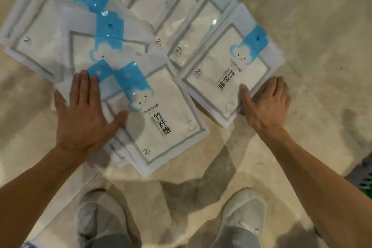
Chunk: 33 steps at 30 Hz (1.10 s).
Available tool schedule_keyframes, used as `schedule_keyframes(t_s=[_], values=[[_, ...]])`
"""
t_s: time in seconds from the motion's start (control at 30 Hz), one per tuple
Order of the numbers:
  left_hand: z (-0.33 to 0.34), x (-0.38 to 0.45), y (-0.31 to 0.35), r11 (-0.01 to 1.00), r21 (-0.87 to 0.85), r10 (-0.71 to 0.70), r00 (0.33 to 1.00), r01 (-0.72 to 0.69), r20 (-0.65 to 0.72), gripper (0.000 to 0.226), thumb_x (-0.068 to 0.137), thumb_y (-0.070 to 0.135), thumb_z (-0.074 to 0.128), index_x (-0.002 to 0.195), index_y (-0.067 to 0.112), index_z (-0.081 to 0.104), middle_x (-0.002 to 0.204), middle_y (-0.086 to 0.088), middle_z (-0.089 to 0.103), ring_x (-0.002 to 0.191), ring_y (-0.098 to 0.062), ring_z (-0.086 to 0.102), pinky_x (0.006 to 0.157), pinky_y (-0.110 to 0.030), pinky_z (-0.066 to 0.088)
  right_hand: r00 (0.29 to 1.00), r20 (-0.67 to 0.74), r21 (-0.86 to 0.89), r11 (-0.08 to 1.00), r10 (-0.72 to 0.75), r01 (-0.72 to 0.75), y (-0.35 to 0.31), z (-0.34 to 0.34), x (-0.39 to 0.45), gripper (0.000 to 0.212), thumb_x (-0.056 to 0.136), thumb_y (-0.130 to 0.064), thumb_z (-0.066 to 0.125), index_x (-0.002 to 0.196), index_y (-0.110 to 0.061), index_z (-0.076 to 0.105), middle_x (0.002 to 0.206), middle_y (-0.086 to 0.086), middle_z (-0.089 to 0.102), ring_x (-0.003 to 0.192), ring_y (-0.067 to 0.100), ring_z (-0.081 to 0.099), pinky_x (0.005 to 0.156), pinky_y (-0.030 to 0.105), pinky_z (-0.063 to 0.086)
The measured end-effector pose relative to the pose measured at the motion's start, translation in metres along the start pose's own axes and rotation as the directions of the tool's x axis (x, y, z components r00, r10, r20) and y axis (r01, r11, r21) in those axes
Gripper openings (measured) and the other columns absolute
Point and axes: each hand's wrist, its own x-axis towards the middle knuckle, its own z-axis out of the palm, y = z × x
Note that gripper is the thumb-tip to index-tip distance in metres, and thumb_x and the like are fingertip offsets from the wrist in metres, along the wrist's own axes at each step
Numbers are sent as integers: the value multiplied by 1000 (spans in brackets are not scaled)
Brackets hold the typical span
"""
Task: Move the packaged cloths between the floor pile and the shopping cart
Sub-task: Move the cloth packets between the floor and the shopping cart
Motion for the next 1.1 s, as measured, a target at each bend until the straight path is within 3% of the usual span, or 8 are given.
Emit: schedule_keyframes(t_s=[0.17,0.33,0.47,0.53,0.67,0.8,0.93,1.1], values=[[-4,0,-2,999,-45,29,998,-26,48,129,72,93,33,159,0,8,168,-21,5,156,-33,3,117,-71,11,999,21,163,986,40,-43,-8,1,1,121,81,-86,53,162,-3,17,173,13,8,160,26,1,128,53,-1],[-21,11,-11,997,-70,31,999,-33,-22,123,70,88,43,154,0,24,158,-25,32,144,-42,32,112,-73,18,994,16,203,973,111,-112,-14,-2,11,109,73,-74,73,152,-7,37,164,16,26,155,30,18,124,60,10],[-37,36,-14,957,-232,-193,979,174,-60,123,56,87,59,147,8,36,146,-22,45,136,-40,39,113,-60,21,981,55,238,952,185,-193,-15,-14,17,97,75,-47,87,155,-22,38,164,9,25,152,31,20,119,53,16],[-43,48,-9,912,-299,-307,950,280,-48,102,61,78,71,133,10,48,143,-24,43,135,-42,36,111,-58,22,971,73,279,930,227,-238,-19,-18,20,95,72,-37,91,151,-26,41,158,7,31,148,31,26,117,50,20],[-40,60,0,845,-382,-416,909,373,-32,62,85,55,72,122,7,58,143,-20,40,135,-42,33,111,-58,22,924,178,391,837,339,-382,-22,-18,33,77,64,-27,96,124,-23,49,127,2,60,126,31,55,112,51,37],[-43,65,11,767,-494,-483,875,409,-24,66,90,59,62,133,10,56,146,-19,38,139,-39,31,114,-55,19,906,294,433,803,303,-409,-24,-23,36,54,69,-20,96,82,-19,43,87,-1,59,99,30,63,103,53,49],[-47,61,25,760,-465,-479,875,455,74,109,64,71,82,143,8,39,153,-17,30,144,-36,24,115,-56,17,899,328,568,700,289,-432,-20,-25,31,42,70,-7,94,98,-7,61,104,8,73,98,31,72,90,44,61],[-53,73,25,762,-498,-472,881,415,11,95,58,53,92,134,13,52,149,-8,34,143,-31,28,116,-49,18,896,358,705,554,262,-444,-17,-29,21,45,73,2,88,114,0,70,102,10,77,91,29,75,83,45,63]])
